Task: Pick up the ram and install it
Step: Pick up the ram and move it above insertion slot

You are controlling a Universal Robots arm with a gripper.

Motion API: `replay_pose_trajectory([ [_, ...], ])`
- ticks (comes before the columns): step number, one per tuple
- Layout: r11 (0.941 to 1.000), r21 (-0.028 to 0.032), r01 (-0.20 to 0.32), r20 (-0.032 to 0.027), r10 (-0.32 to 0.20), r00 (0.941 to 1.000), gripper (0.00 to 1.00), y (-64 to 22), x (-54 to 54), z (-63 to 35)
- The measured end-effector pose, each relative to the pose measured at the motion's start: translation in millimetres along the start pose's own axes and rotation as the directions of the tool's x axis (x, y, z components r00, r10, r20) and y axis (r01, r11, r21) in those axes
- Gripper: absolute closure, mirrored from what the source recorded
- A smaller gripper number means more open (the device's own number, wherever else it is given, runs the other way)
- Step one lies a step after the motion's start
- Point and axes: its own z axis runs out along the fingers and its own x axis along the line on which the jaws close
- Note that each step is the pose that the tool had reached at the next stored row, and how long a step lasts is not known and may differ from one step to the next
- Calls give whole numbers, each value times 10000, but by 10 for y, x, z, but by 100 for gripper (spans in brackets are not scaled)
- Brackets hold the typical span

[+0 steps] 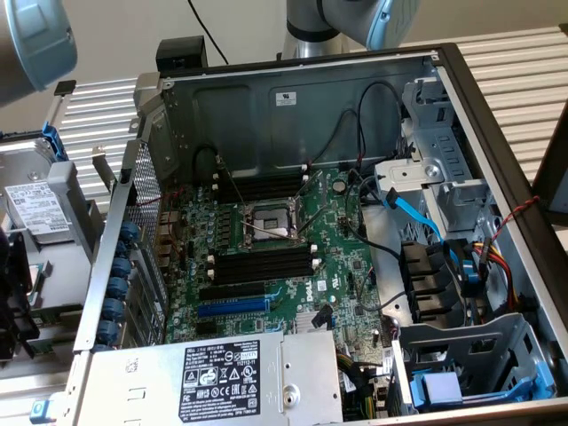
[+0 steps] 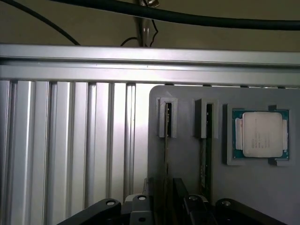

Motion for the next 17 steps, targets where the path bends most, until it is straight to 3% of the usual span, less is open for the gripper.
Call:
replay_pose_trajectory([
  [5, 10000, 0, 0, 0, 0, 10000, 69, 0, 0, 0],
  [10, 10000, -1, 0, -1, 0, 10000, 88, 0, 0, 0],
  [17, 10000, -1, 0, 0, 0, 10000, 88, 0, 0, 0],
])
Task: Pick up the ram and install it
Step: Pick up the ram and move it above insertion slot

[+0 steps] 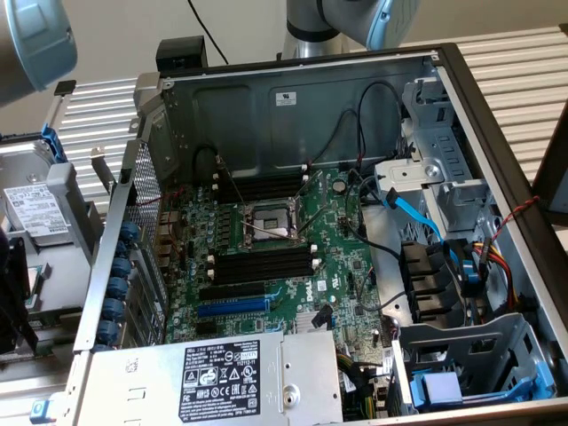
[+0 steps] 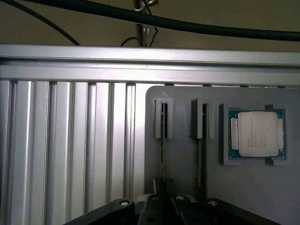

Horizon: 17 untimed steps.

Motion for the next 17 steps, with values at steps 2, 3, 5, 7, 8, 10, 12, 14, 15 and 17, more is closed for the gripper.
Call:
replay_pose_trajectory([
  [2, 10000, 1, 0, 1, 0, 10000, 88, 0, 0, 0],
  [3, 10000, 4, 0, 2, 0, 10000, 88, 0, 0, -1],
  [5, 10000, 3, 0, 2, 0, 10000, 88, 0, -1, -6],
  [7, 10000, 0, 0, 0, 0, 10000, 88, 1, 0, -14],
  [8, 10000, 0, 0, 0, 0, 10000, 88, 1, 0, -18],
  [10, 10000, 1, 0, 0, 0, 10000, 88, 1, 0, -26],
  [12, 10000, 1, 0, 0, 0, 10000, 88, 1, -1, -34],
  [14, 10000, 0, -1, 0, 1, 10000, 88, 2, -1, -42],
  [15, 10000, 0, -1, 0, 1, 10000, 88, 3, -1, -48],
  [17, 10000, -1, 0, -1, 0, 10000, 88, 3, -1, -62],
])
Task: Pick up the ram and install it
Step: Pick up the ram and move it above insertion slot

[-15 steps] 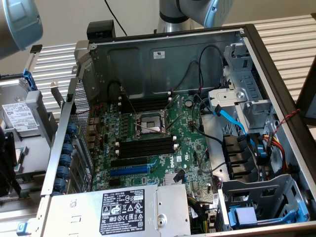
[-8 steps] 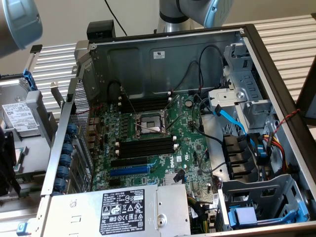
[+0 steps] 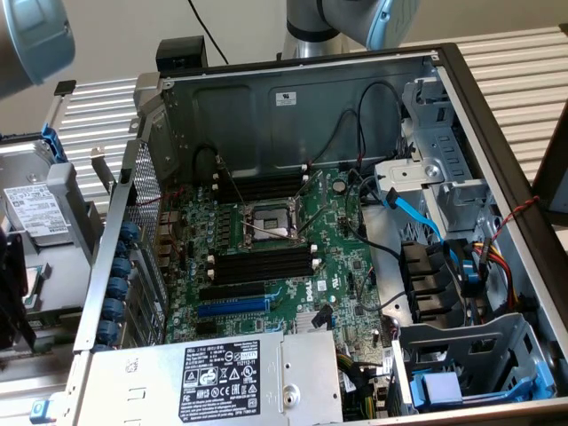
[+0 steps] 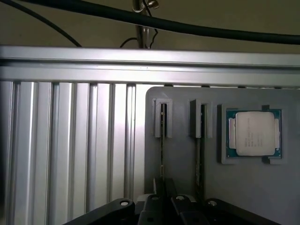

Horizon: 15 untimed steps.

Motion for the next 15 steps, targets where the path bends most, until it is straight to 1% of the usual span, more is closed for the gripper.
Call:
replay_pose_trajectory([
  [7, 10000, 1, 0, 1, 0, 10000, 88, 3, -1, -74],
  [15, 10000, -6, -1, 1, 1, 10000, 88, 11, -4, -223],
])
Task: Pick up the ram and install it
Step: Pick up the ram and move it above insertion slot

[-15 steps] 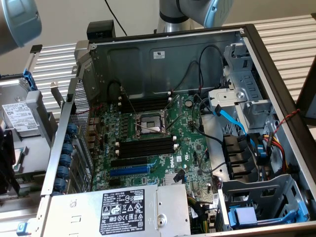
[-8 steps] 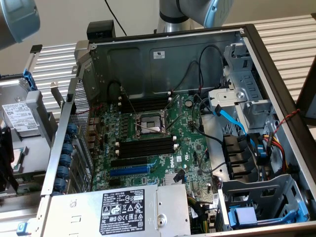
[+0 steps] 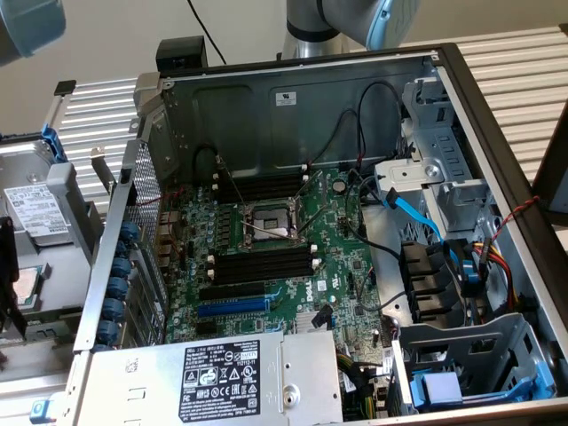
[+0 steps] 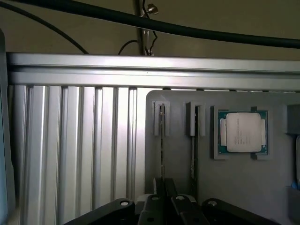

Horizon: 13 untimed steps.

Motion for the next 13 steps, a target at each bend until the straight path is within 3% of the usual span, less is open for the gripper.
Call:
replay_pose_trajectory([
  [6, 10000, -1, -2, 0, 2, 10000, 88, 5, -2, -95],
  [13, 10000, -2, -5, 1, 5, 10000, 88, 15, -5, -318],
])
